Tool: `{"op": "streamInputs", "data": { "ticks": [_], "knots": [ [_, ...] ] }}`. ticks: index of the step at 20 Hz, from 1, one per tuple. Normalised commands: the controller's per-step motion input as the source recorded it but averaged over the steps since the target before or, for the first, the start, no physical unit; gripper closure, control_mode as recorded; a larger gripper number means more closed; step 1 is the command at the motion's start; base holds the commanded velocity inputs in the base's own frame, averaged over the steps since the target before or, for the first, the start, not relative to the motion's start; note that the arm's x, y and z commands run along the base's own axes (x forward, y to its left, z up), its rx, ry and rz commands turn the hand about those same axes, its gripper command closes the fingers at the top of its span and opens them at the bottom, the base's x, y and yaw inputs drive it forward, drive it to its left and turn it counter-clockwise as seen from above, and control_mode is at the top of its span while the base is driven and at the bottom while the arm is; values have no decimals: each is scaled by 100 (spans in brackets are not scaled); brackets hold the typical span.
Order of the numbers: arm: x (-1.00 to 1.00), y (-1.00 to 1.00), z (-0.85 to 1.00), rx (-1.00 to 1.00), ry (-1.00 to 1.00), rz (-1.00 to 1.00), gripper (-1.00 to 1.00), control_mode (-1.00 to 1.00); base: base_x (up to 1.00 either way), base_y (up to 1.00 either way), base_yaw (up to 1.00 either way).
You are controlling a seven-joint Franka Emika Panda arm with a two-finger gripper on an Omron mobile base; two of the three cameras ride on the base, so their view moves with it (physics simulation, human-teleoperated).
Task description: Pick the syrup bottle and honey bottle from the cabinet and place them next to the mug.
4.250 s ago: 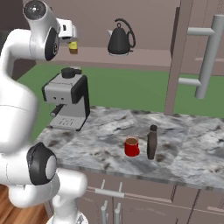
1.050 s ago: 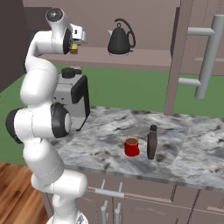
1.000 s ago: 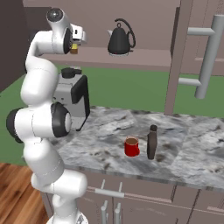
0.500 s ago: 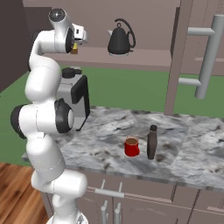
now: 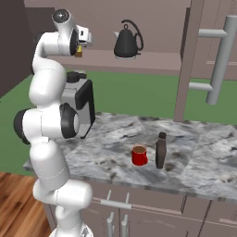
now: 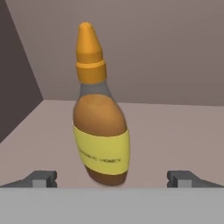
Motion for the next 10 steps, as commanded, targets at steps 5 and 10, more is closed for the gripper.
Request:
{"op": "streamInputs", "data": {
  "ticks": [5, 10],
  "knots": [
    [0, 10, 0, 0, 0, 0, -100, -100, 0, 0, 0],
    [0, 4, -4, 0, 0, 0, -100, -100, 0, 0, 0]
  ]
}}
